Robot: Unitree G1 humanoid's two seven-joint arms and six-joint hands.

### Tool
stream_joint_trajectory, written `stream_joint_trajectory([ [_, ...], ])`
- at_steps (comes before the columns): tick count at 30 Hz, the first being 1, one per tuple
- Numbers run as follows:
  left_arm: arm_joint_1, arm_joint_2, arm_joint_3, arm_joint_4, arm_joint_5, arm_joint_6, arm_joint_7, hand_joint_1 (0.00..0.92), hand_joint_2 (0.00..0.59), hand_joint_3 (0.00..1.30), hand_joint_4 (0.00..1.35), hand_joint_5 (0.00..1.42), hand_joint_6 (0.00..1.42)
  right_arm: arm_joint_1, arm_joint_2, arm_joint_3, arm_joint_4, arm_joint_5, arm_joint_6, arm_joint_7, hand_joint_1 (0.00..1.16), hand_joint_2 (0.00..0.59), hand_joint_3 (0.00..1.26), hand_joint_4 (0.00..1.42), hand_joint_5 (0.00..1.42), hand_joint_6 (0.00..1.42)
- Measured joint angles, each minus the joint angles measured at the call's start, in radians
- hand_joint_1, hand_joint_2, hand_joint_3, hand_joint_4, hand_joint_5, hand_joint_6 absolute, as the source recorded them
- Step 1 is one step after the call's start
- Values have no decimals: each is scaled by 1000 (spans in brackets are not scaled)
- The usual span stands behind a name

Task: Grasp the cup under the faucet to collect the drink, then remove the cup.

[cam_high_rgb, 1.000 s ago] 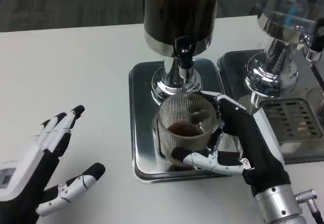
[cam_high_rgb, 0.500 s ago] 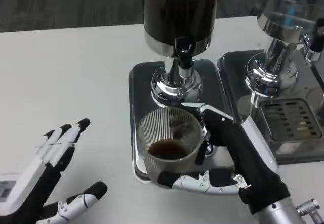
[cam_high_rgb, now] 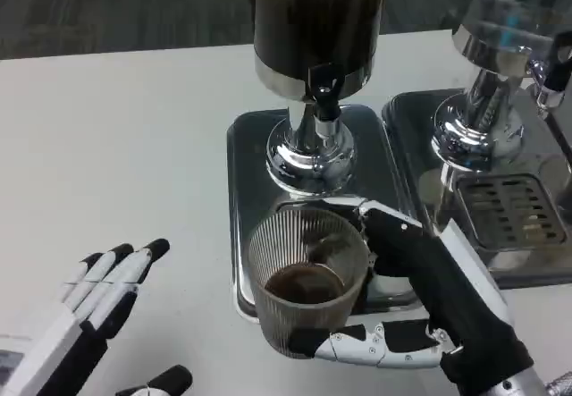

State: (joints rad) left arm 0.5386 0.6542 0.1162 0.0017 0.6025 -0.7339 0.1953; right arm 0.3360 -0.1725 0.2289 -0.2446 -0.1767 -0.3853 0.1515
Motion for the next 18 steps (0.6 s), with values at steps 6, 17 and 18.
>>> stream_joint_trajectory([
  [6,-6,-31,-15,0,7,21,0,0,164,0,0,0,0,7,-3,-19,0,10,7,8,1075,145,524,636,777,1048],
  [17,-26,-65,-47,-21,33,54,-9,0,163,0,0,0,0,18,-5,-42,0,16,7,9,1075,145,524,636,777,1048],
  [18,-26,-65,-47,-21,33,55,-9,0,163,0,0,0,0,18,-5,-43,0,17,7,9,1075,145,524,636,777,1048],
])
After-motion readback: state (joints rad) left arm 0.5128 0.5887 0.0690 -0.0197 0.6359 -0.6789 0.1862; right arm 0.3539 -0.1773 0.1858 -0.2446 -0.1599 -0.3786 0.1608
